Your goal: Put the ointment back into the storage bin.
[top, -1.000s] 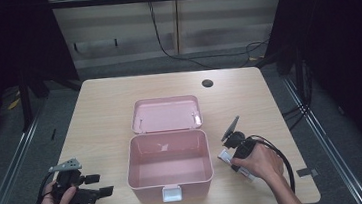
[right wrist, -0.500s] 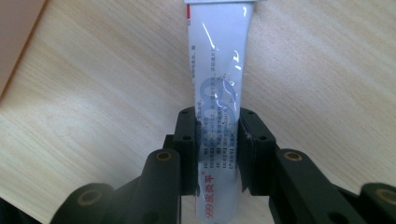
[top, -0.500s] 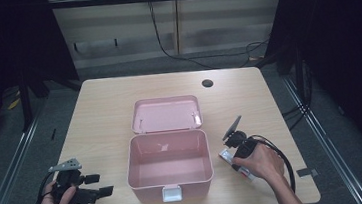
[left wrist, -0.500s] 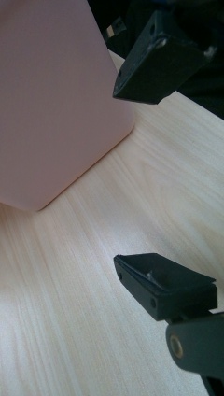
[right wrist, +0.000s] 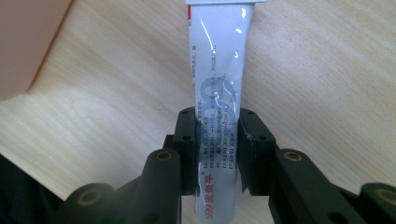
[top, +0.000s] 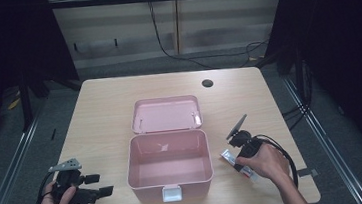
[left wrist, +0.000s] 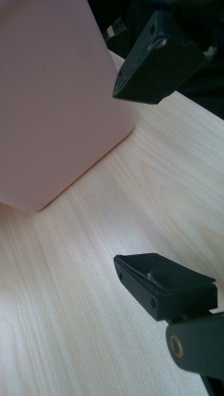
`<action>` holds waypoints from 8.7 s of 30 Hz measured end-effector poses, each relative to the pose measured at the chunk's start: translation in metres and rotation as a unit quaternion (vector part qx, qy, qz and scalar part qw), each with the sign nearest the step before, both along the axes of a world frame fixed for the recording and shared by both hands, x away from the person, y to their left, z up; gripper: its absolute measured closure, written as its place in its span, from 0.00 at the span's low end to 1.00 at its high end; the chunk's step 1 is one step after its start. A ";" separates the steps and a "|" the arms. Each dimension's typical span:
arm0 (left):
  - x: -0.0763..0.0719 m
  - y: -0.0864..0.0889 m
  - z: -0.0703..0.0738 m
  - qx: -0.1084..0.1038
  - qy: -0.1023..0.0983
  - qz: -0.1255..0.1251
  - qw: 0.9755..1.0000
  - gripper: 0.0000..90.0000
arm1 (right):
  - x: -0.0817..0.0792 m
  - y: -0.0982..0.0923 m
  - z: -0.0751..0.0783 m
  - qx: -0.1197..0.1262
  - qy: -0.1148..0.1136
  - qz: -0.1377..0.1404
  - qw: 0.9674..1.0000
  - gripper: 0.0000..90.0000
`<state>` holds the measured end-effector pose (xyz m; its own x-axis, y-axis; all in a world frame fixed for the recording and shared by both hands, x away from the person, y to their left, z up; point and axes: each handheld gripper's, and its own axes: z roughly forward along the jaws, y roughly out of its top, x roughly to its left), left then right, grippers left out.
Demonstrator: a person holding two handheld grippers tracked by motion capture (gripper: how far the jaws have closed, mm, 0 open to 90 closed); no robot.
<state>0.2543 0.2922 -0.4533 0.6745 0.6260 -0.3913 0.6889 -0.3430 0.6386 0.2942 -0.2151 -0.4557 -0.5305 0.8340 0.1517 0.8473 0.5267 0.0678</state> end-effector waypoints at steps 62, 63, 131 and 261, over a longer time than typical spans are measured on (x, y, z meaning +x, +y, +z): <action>0.000 -0.001 0.000 0.002 0.000 -0.002 1.000 0.18 | -0.021 -0.001 0.087 0.029 -0.047 0.060 0.997 0.80; 0.000 -0.001 0.000 0.002 0.000 -0.002 1.000 0.18 | -0.021 -0.001 0.088 0.028 -0.047 0.060 0.997 0.80; 0.000 0.000 0.000 0.003 0.000 -0.002 1.000 0.18 | -0.016 0.020 0.149 0.036 -0.064 0.203 0.976 0.80; 0.001 0.000 0.000 -0.001 0.002 -0.004 1.000 0.18 | -0.003 0.204 0.065 0.077 0.009 0.411 0.908 0.80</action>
<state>0.2551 0.2927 -0.4536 0.6779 0.6205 -0.3942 0.6883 -0.3475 0.6368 0.2915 -0.0108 -0.3910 -0.9609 0.1246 0.2474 0.1731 0.9674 0.1851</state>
